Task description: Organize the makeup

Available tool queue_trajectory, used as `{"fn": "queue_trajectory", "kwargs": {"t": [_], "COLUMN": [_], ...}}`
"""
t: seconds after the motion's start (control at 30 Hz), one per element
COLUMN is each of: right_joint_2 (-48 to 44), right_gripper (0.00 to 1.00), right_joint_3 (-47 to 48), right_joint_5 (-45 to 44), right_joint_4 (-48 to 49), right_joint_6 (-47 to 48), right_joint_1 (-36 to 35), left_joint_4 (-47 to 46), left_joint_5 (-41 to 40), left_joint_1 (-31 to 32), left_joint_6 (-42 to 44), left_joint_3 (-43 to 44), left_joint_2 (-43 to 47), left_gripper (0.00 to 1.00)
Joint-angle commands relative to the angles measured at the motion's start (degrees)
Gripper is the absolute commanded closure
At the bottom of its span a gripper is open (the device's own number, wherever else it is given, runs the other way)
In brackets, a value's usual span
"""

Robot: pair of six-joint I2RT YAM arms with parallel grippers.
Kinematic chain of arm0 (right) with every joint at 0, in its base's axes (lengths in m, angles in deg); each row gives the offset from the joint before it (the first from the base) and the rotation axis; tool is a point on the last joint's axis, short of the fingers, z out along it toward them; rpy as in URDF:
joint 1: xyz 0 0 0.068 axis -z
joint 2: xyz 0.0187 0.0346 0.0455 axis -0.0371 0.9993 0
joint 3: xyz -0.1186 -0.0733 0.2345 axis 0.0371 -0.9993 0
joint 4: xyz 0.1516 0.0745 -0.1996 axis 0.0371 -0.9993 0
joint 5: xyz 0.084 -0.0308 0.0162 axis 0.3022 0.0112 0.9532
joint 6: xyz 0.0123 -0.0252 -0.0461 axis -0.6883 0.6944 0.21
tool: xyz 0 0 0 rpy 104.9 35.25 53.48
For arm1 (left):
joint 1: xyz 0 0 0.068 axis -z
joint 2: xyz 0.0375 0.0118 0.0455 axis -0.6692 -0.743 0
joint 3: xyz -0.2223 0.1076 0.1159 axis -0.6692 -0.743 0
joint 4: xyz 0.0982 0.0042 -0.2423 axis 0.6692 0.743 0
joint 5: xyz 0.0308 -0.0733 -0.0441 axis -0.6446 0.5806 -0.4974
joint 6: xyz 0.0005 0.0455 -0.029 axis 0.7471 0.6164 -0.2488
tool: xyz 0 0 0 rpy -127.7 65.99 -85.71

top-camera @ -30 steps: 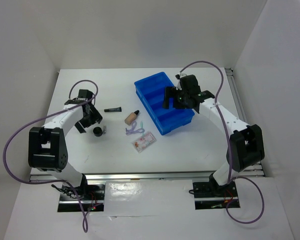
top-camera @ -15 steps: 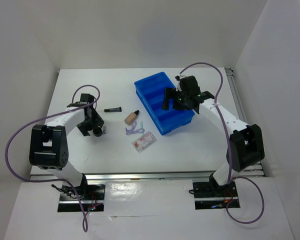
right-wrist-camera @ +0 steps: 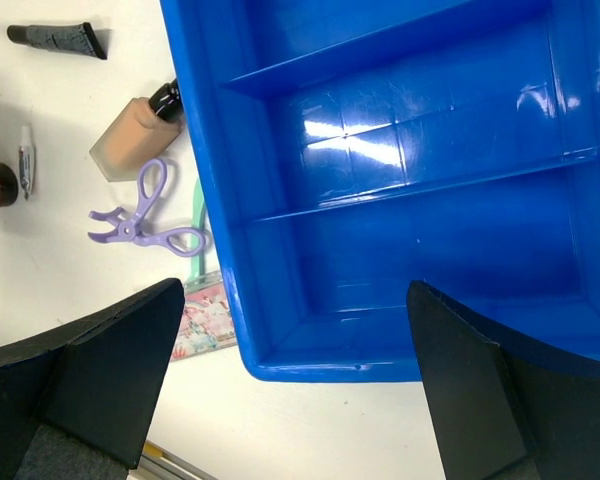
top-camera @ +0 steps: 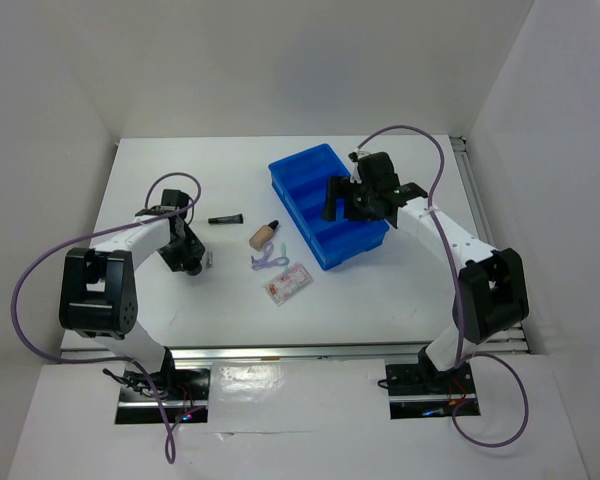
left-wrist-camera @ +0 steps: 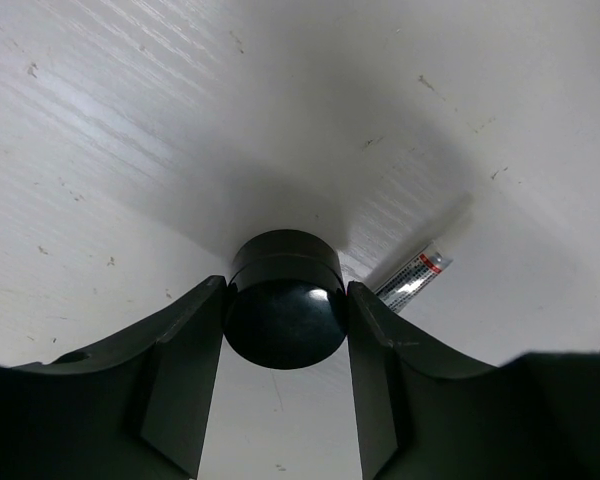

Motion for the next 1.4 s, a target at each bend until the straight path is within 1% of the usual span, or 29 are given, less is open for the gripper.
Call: {"fn": "queue_trajectory", "kwargs": {"t": [0.0,0.03,0.07,0.13,0.17,0.2,0.23,0.3,0.33,0.4,0.43,0.5,0.53,0.6,0.63,0.7,0.73,0.8,0.87,0.9,0.93,0.97,1.0,1.07,1.13,1.17,1.2,1.3,1.37], "right_joint_2": [0.51,0.51,0.51,0.51,0.51,0.51,0.51,-0.01,-0.62,-1.85,-2.73,-3.52,-4.05,-5.55,-6.07,-8.09,-8.88,-11.78,-14.15,-16.95,-18.37,-19.78,-22.31,-24.61,-27.17,-27.87,-28.66,-29.19,-29.19], "right_gripper": [0.00,0.00,0.00,0.00,0.00,0.00,0.00,0.00,0.00,0.00,0.00,0.00,0.00,0.00,0.00,0.00,0.00,0.00,0.00,0.00,0.00,0.00,0.00,0.00,0.00,0.00,0.00,0.00,0.00], "right_joint_3": [0.11,0.11,0.11,0.11,0.11,0.63,0.63,0.63,1.16,1.16,1.16,1.68,1.69,2.21,2.22,2.22,1.61,0.90,-1.55,-2.52,-3.49,-5.41,-6.39,-8.76,-9.91,-9.91,-10.44,-10.96,-10.97], "right_joint_5": [0.54,0.54,0.54,0.54,0.54,0.02,-0.60,-1.38,-2.09,-2.79,-2.80,-2.80,-2.80,-2.80,-3.32,-3.85,-3.85,-6.22,-8.50,-8.51,-8.51,-8.51,-9.12,-9.65,-10.62,-11.58,-12.72,-14.65,-15.19], "right_joint_4": [0.14,0.14,0.14,0.14,0.14,0.14,0.14,0.14,0.14,-0.39,-0.39,-0.39,-1.00,-1.01,-1.53,-1.53,-1.53,-1.53,-1.53,-1.53,-0.75,-0.74,-0.74,-0.74,-0.74,-1.27,-2.14,-3.37,-3.38], "right_joint_6": [-0.20,-0.72,-0.72,-0.72,-0.72,-0.72,-0.72,-0.72,-0.72,-1.25,-1.25,-1.25,-1.25,-1.77,-1.78,-2.39,-3.18,-3.88,-6.08,-6.69,-7.74,-8.36,-8.89,-9.77,-10.30,-10.30,-10.30,-10.30,-10.30], "right_joint_1": [-0.57,-0.57,-0.57,-0.57,-0.57,-0.57,-0.57,-0.57,-0.57,-0.57,-0.57,-0.57,-0.57,-0.57,-0.57,-0.57,-0.57,-0.57,-0.57,-0.57,-0.57,-0.57,-0.57,-0.57,-0.57,-0.57,-0.57,-0.57,-0.05], "left_joint_4": [1.89,2.94,3.56,5.23,5.23,5.84,5.85,5.85,5.85,5.85,5.85,2.61,1.21,-0.90,-0.92,-0.92,-1.53,-1.53,-1.53,-0.66,-0.13,1.27,1.89,2.42,3.12,3.12,3.73,3.74,1.91], "left_joint_5": [-0.35,-0.97,-0.97,-0.97,0.77,2.00,3.41,6.83,7.81,10.78,12.11,14.66,14.67,15.45,15.46,16.60,17.13,17.66,18.27,18.27,18.27,18.27,18.27,18.27,18.88,18.89,18.89,18.89,18.89], "left_joint_1": [-0.40,-0.40,-0.40,-0.40,-0.40,-0.40,-0.40,0.83,2.40,4.43,6.53,8.73,11.18,13.57,15.58,17.44,18.32,20.86,23.14,23.77,24.38,24.91,25.70,26.32,26.32,26.32,26.84,26.85,26.85], "left_joint_6": [-0.33,0.20,0.72,1.95,3.44,4.50,5.47,7.75,8.37,9.77,9.78,10.30,10.83,11.62,11.63,12.32,12.85,13.38,14.18,14.70,14.70,15.23,15.23,15.23,15.23,14.62,14.62,14.62,14.00], "left_joint_3": [1.51,2.74,3.53,6.52,7.83,10.54,12.05,15.21,18.45,21.63,24.08,26.29,27.00,28.93,31.46,34.55,37.61,40.79,45.80,47.73,49.75,53.95,55.99,61.08,64.52,68.10,69.71,74.71,75.96], "left_joint_2": [2.00,2.87,4.53,6.39,8.05,8.76,9.29,9.99,10.00,10.00,8.69,8.07,7.20,5.70,4.56,0.43,-0.97,-5.26,-8.44,-10.20,-13.87,-15.73,-17.67,-22.75,-26.02,-27.60,-30.49,-34.11,-36.84], "left_gripper": [0.60,0.65,0.68,0.72,0.75,0.75,0.77,0.78,0.78,0.78,0.78,0.78,0.78,0.78,0.78,0.78,0.78,0.78,0.78,0.78,0.78,0.78,0.78,0.78,0.78,0.79,0.79,0.79,0.79]}}
